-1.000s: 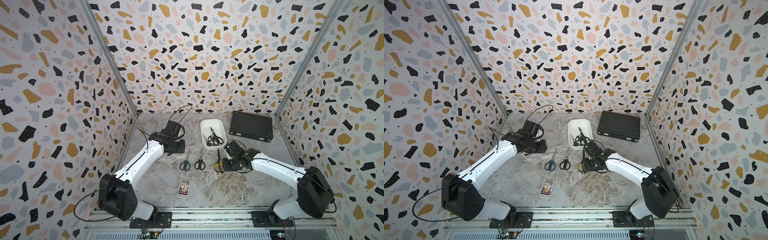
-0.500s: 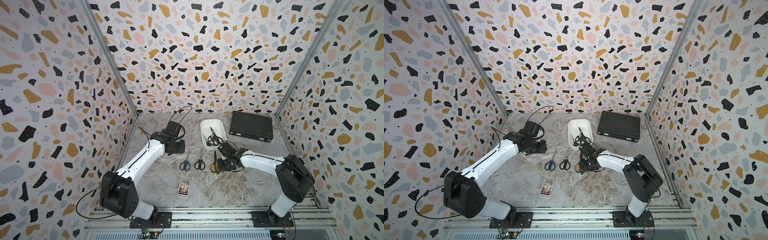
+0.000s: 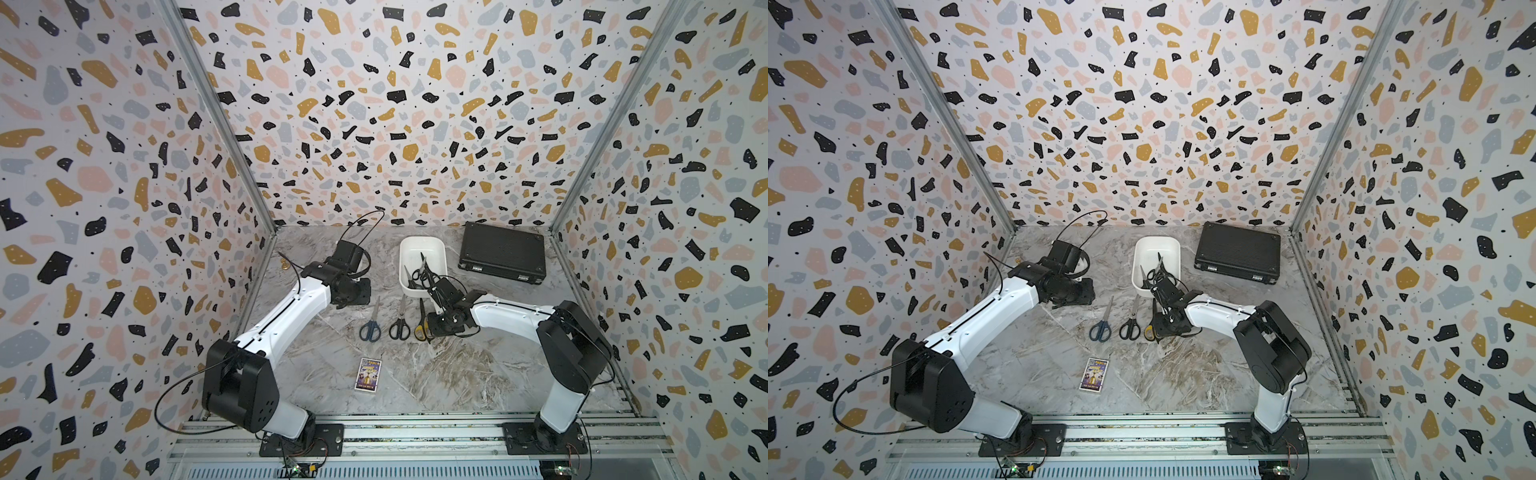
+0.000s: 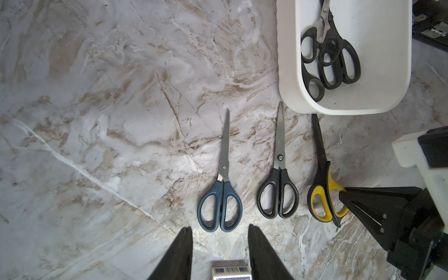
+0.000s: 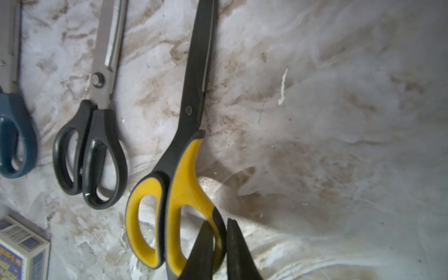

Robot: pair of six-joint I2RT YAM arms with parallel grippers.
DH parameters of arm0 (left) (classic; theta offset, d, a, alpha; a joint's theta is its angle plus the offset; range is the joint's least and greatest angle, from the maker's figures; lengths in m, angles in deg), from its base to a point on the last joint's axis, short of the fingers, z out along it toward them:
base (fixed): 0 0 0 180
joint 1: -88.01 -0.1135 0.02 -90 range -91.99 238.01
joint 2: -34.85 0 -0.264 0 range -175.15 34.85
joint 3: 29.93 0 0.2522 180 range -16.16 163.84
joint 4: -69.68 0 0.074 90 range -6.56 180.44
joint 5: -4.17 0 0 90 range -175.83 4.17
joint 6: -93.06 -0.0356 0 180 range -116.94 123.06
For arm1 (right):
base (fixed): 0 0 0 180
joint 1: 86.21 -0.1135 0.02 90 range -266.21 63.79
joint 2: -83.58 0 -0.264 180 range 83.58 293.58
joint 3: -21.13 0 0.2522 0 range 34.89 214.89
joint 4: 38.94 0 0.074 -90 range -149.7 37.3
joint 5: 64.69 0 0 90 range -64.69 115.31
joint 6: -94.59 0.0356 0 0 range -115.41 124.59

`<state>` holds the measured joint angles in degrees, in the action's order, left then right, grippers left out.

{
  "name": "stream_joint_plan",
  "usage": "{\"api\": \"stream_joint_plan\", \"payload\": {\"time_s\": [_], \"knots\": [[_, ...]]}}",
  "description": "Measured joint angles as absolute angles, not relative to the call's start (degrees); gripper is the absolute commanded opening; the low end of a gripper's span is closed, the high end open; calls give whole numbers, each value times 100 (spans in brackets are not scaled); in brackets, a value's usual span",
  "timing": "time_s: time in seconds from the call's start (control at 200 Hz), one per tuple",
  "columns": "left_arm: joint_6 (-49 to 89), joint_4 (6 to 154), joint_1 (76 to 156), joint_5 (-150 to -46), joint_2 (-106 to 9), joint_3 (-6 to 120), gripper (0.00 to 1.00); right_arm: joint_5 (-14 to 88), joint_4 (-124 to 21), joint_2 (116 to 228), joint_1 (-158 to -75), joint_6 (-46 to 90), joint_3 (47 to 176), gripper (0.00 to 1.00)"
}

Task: Take the scissors out of the storage box
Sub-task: Place the scissors at the center of the board, then pick up the scissors from the storage box.

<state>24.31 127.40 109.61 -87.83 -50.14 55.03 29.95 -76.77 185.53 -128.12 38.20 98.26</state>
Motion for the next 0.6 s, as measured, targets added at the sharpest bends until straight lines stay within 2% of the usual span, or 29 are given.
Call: {"api": "stream_joint_plan", "payload": {"time_s": [0.1, 0.34, 0.455, 0.601], "knots": [[2431, 12740, 10961, -8783, -5014, 5503, 42, 3002, -7684, 18553, -12812, 3780, 9826, 29], [2431, 12745, 10961, -8772, -5014, 5514, 42, 2803, -8305, 18295, -12812, 3485, 10113, 32], [2431, 12782, 10961, -8769, -5097, 5635, 42, 2549, -8757, 17989, -12810, 3144, 10858, 34], [2431, 12778, 10961, -8769, -5244, 5755, 42, 2304, -8893, 18109, -12666, 2733, 11949, 35]]}}
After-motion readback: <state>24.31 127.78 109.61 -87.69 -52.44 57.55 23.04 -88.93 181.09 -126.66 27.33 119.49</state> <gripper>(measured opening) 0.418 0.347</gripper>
